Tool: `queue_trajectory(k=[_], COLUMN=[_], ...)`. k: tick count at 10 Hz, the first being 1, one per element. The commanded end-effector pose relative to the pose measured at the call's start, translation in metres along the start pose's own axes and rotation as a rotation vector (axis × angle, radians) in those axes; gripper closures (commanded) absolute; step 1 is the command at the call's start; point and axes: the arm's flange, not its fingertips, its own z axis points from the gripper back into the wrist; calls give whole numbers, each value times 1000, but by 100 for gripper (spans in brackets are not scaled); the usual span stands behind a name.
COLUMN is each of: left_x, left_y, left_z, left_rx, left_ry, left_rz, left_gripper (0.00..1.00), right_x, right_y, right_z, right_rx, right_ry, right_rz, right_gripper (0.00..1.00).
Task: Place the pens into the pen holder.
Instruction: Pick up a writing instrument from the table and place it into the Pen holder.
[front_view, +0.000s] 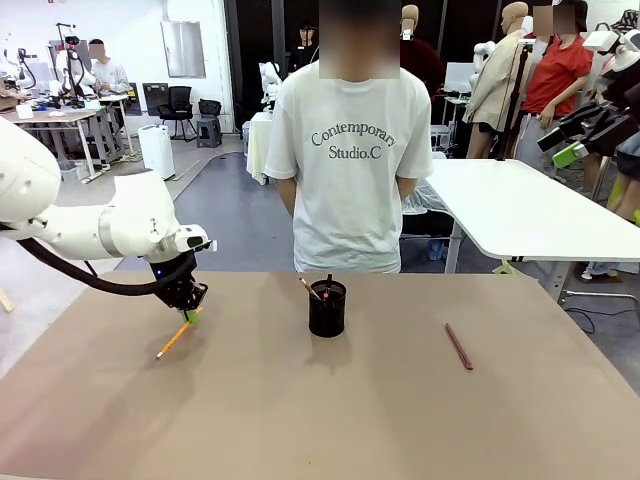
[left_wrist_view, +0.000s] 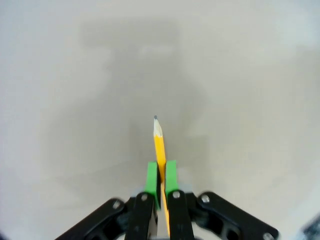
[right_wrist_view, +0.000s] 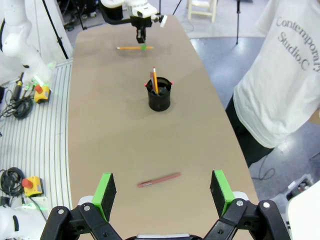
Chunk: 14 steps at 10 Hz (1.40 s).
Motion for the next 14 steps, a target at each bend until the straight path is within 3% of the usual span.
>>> queue_trajectory(k=[1,5,9,10,14], left_x=[-15,-23,-37,-41,-50], left_y=[10,0,-6,-7,-6], left_z=[37,80,117,124,132], left_rx=[-188,-437,-688,-717,-796], left_ry=[4,-202,-658,-823,-977], left_rz=[-77,-365,-692,-667,-885], left_gripper=[100,100,100,100,100], right_x=[1,1,1,1,1], right_y=[2,2,2,2,2], right_z=[0,0,0,0,0], right_rx=[1,1,1,1,1], right_ry=[-5,-5,-5,-5,-5], right_rz=[4,4,4,4,4], right_gripper=[0,0,0,0,0])
